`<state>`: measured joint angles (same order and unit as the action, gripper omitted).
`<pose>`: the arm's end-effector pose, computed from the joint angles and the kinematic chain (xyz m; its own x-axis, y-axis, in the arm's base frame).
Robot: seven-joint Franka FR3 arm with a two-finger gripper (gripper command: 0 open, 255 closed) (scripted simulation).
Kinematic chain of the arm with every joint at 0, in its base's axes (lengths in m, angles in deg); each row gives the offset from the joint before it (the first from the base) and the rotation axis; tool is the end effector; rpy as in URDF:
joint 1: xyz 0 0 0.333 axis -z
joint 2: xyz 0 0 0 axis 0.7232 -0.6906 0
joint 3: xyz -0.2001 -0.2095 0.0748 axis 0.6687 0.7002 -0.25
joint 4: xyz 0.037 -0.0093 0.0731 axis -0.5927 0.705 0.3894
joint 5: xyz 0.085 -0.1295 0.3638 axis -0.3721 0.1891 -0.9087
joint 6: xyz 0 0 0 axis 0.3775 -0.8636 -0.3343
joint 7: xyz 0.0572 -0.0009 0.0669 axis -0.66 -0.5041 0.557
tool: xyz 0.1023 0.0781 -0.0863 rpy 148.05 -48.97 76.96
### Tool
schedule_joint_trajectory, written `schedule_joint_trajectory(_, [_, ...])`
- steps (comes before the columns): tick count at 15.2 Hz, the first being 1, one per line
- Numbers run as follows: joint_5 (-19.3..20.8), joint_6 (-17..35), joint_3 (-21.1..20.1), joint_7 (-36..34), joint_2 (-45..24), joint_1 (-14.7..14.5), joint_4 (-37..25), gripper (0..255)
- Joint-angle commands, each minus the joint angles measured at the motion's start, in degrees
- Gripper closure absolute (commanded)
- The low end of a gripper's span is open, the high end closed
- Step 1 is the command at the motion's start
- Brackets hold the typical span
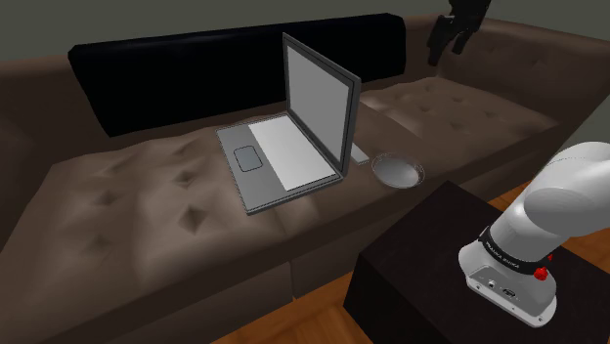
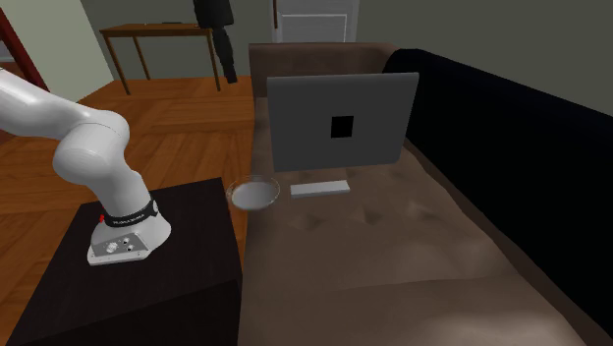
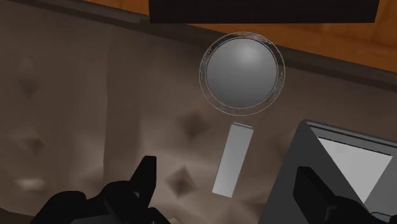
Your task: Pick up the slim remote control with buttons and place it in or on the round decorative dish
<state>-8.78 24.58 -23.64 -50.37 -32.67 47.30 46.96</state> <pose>0.3434 -0.0244 0.5621 0.9932 -0.0432 0.1077 -0.0557 -0.9917 0.1157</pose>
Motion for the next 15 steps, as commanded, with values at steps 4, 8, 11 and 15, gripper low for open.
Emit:
schedule_joint_trajectory(4, [-0.10,5.44,0.51,-0.22,-3.42,-0.07,2.44,0])
schedule_joint_trajectory(8, [-0.26,12.64,1.12,-0.43,-8.96,-0.15,4.68,0])
schedule_joint_trajectory(11, [-0.44,17.94,1.54,-0.51,-13.80,-0.21,5.56,0])
schedule_joint_trajectory(15, [-0.78,24.71,2.04,-0.51,-21.02,-0.33,5.67,0])
